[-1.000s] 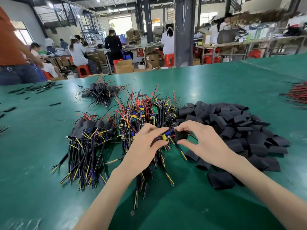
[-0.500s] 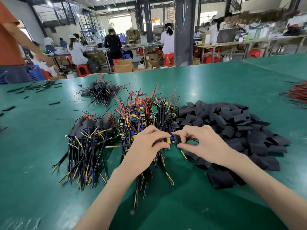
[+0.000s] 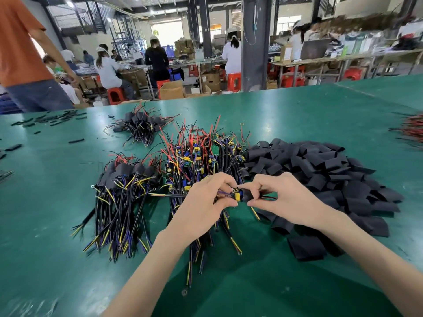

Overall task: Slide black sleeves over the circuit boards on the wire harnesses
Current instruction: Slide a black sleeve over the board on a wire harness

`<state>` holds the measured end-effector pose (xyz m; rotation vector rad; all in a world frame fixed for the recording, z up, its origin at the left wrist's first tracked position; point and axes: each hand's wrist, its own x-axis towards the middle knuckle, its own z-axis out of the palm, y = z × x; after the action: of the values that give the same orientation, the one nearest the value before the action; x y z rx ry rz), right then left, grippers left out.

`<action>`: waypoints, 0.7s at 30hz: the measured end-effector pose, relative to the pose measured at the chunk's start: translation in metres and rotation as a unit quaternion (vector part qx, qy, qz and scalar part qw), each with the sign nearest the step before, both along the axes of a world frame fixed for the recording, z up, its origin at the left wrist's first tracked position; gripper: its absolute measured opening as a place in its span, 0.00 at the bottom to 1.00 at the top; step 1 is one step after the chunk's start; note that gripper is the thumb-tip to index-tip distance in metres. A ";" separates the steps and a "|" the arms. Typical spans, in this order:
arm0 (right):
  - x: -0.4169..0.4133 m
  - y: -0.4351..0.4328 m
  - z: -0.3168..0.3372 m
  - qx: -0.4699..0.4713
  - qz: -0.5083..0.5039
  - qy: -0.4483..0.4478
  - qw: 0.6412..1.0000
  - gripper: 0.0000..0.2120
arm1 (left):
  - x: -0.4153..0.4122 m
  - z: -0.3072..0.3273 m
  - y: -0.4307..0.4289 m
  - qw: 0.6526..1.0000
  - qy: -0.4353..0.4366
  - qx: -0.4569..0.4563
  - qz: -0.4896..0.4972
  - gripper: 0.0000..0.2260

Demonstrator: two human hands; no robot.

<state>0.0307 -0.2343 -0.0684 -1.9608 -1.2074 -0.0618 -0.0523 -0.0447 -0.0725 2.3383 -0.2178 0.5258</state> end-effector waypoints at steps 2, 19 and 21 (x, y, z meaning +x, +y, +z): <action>0.001 -0.003 0.002 0.011 0.008 0.044 0.999 0.13 | 0.000 0.000 -0.001 1.000 -0.006 -0.003 -0.008 0.14; 0.000 0.003 -0.002 -0.028 -0.070 -0.125 0.989 0.23 | -0.001 0.009 0.002 0.998 0.010 -0.065 0.024 0.07; 0.001 0.003 -0.002 -0.059 -0.055 -0.148 0.986 0.21 | -0.001 0.008 0.002 0.998 0.016 -0.061 0.019 0.07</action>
<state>0.0315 -0.2315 -0.0706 -2.1780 -1.3140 -0.3582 -0.0533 -0.0423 -0.0644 2.2340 -0.1232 0.5068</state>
